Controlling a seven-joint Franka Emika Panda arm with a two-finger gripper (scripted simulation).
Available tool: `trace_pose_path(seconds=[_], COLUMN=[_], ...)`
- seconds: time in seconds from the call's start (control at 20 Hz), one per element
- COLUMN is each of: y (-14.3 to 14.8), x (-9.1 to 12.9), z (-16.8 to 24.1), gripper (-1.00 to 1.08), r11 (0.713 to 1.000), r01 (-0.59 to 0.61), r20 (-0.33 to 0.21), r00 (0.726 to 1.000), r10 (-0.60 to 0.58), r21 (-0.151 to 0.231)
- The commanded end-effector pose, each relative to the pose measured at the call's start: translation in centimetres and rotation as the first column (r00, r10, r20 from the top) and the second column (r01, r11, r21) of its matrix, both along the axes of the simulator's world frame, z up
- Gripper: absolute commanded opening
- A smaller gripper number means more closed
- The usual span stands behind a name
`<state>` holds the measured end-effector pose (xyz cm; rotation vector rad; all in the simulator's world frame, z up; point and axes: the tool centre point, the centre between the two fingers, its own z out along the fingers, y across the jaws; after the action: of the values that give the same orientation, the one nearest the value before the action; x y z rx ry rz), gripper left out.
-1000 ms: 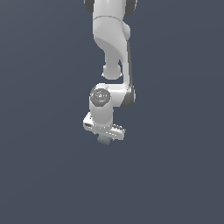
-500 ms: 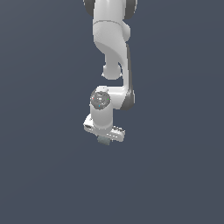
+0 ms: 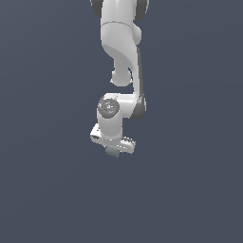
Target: Pick up the object and move it to a goal position.
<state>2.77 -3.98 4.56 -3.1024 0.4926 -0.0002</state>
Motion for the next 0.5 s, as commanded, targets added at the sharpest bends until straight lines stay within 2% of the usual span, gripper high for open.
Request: trace_pose_path(seconds=[0.0, 0.45], y=[-0.2, -2.6], x=[-0.2, -2.9], z=[0.2, 1.8], gripper=[-1.0, -1.0], r11=[1.0, 1.0], r01=[0.0, 0.0], r20=[0.0, 0.0], r00=[1.0, 1.0], r10=[0.0, 0.0], r21=[0.0, 0.0])
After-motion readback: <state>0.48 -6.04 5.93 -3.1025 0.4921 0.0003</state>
